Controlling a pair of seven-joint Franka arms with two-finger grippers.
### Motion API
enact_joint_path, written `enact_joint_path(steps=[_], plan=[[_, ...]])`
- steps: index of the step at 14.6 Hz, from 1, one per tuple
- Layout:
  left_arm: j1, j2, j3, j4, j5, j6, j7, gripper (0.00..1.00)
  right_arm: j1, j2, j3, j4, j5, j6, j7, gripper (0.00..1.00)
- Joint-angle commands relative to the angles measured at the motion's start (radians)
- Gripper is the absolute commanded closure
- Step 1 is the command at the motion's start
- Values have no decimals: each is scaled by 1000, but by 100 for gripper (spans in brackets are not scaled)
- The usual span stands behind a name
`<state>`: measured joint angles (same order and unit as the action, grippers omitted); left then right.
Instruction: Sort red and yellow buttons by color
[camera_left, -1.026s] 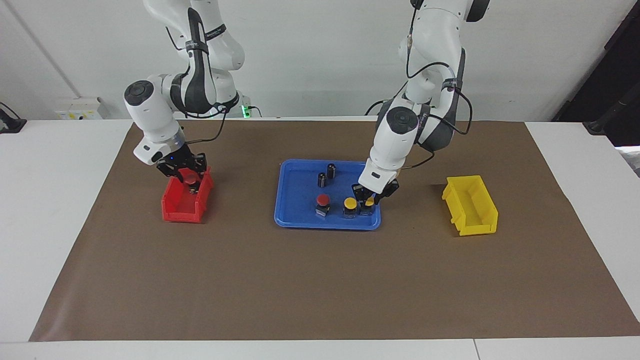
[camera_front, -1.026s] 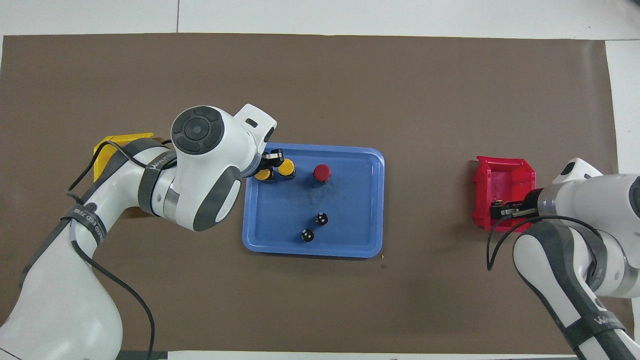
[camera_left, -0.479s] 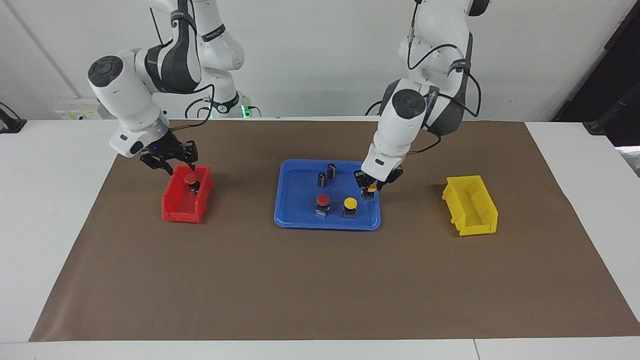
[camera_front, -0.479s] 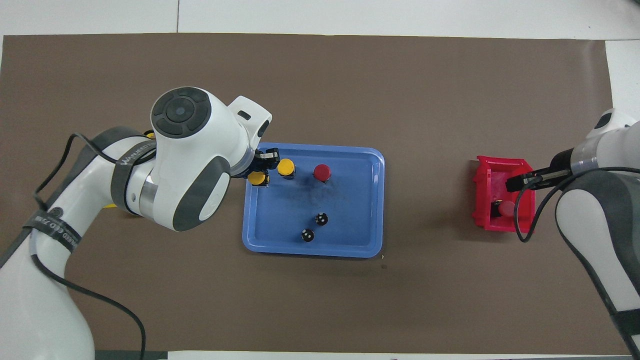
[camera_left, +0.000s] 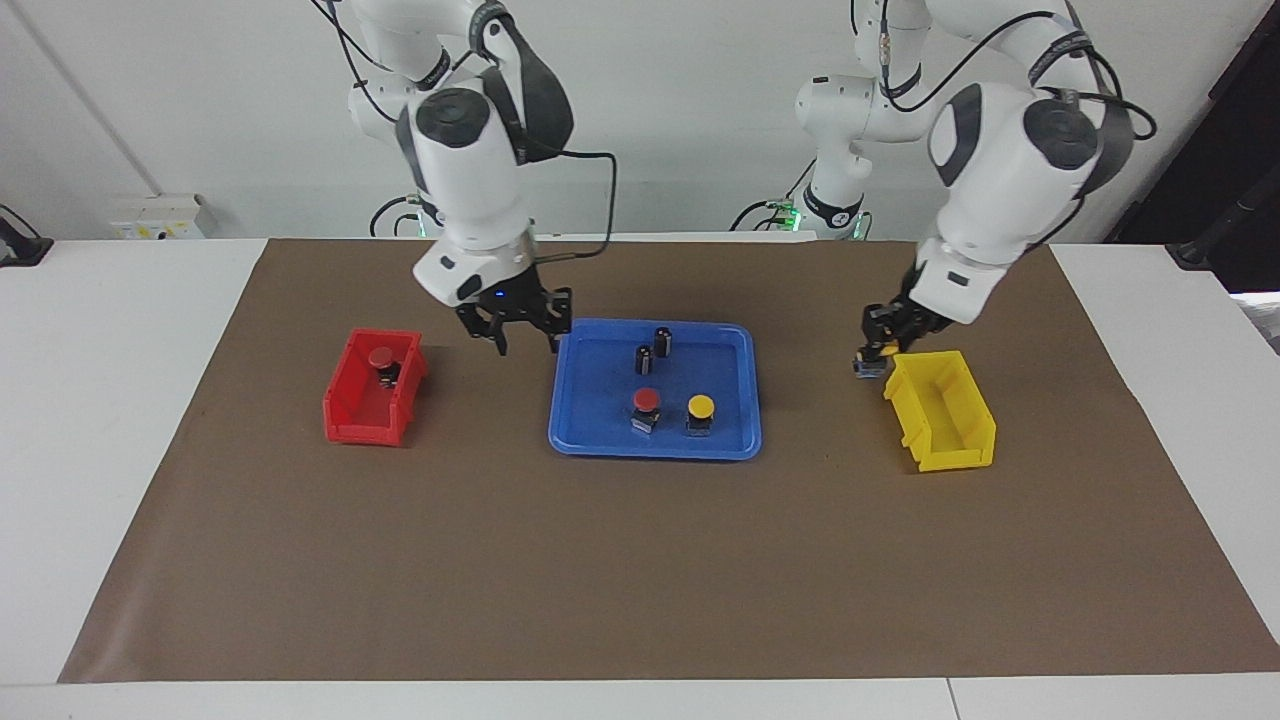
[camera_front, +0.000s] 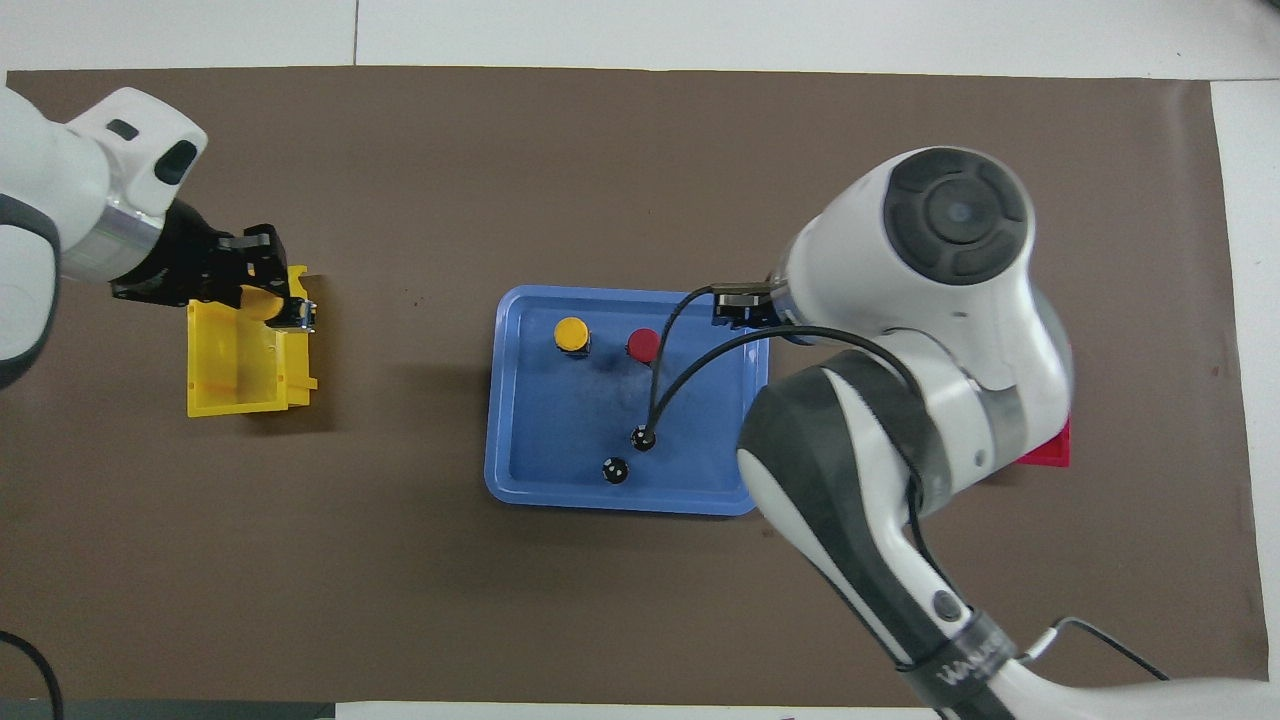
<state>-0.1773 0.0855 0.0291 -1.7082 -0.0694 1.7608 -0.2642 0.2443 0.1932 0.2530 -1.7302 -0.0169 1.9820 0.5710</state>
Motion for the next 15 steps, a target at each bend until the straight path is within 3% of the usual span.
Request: enact_joint_path(steps=[1,7,15], plan=[[56,-7,-11,-31,36,46,101,99,73,107,-4,64,-56,50,129,27],[151,-23,-12,-185,37,232,264,99,130,189,-4,34,-86,169,211,24],[159,-26,-12,-332,37,342,295,98,128,222,-5,-9,-118,259,219,25]])
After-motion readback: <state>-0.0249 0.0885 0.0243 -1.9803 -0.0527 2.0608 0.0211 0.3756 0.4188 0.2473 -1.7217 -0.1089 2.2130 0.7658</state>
